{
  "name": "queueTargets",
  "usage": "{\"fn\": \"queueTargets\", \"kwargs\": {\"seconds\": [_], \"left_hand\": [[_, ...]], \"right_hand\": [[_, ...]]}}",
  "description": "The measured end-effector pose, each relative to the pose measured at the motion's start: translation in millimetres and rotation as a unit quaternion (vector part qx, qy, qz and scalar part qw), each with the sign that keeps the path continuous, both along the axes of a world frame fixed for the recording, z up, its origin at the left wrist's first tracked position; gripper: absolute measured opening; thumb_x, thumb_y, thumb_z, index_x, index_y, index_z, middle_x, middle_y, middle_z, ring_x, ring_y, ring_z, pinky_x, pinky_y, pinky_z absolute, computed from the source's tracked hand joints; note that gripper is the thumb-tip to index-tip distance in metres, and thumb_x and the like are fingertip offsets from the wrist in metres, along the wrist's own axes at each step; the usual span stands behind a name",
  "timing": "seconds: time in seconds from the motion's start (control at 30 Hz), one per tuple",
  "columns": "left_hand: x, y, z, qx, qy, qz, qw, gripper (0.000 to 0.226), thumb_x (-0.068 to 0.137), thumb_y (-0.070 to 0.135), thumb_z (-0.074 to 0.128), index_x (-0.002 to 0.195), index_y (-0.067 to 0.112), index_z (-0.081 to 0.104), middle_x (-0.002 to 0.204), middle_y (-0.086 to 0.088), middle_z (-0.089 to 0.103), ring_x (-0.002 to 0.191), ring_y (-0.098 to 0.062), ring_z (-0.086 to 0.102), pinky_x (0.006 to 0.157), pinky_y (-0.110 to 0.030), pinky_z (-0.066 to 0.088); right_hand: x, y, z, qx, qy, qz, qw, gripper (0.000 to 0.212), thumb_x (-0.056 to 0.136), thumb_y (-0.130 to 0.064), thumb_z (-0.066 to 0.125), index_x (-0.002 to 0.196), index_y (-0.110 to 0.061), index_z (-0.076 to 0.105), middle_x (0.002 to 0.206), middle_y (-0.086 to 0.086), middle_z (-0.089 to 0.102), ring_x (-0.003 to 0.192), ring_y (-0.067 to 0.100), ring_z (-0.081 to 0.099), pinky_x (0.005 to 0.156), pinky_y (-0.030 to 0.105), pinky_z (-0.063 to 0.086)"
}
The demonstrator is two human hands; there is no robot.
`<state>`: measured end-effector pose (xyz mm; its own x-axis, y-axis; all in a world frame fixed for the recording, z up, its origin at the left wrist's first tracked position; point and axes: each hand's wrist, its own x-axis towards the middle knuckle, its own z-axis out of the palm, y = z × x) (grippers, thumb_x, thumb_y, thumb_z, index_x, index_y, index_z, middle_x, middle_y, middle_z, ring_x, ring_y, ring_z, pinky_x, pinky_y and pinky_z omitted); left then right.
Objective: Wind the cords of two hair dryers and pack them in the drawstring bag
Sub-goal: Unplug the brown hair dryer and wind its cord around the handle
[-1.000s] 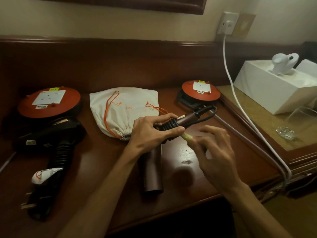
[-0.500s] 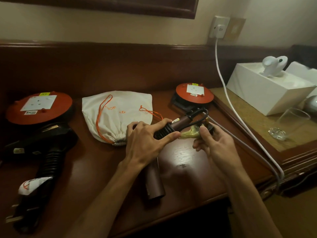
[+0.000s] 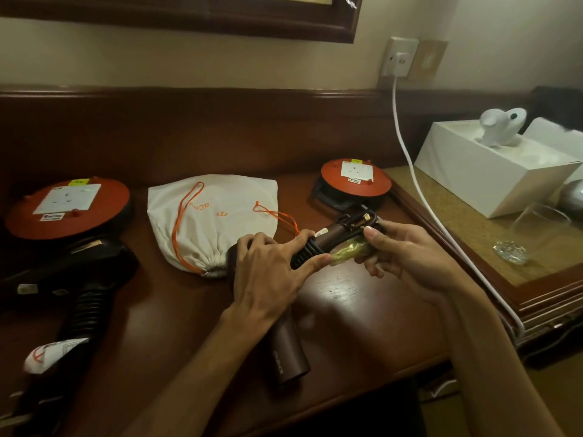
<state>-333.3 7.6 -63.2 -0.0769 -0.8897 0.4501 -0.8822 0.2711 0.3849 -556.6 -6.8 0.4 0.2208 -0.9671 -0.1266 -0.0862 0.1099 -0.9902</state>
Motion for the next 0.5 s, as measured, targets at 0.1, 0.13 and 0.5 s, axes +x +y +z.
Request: {"fn": "queueTargets", "kwargs": {"seconds": [0.1,0.13,0.5], "left_hand": [[-4,-3,-2,-0.014,-0.041,0.010,0.999,0.078,0.088,0.084,0.022,0.135,0.037,0.063,0.088,-0.006,0.076,0.097,-0.028,0.063,0.097,-0.047,0.041],[-5,-3,-3,-0.018,-0.043,0.016,0.999,0.078,0.089,0.083,0.023,0.134,0.036,0.065,0.085,-0.007,0.076,0.095,-0.029,0.064,0.094,-0.048,0.042],[-5,1,4,0.021,-0.034,0.038,0.998,0.081,0.083,0.086,0.019,0.141,0.042,0.053,0.093,-0.003,0.077,0.105,-0.030,0.065,0.098,-0.044,0.038]], "right_hand": [[2,-7,1,0.002,0.009,-0.020,1.000,0.029,0.100,-0.018,0.057,0.115,0.007,0.061,0.088,0.028,0.063,0.059,0.024,0.055,0.053,0.028,0.048],[5,-8,-1,-0.005,0.007,-0.037,0.999,0.028,0.100,-0.017,0.057,0.118,0.005,0.059,0.087,0.028,0.063,0.058,0.024,0.056,0.052,0.028,0.048],[19,3,-27,-0.044,-0.189,-0.086,0.977,0.023,0.097,-0.007,0.056,0.118,0.001,0.055,0.097,0.021,0.065,0.073,0.023,0.068,0.066,0.026,0.057]]}}
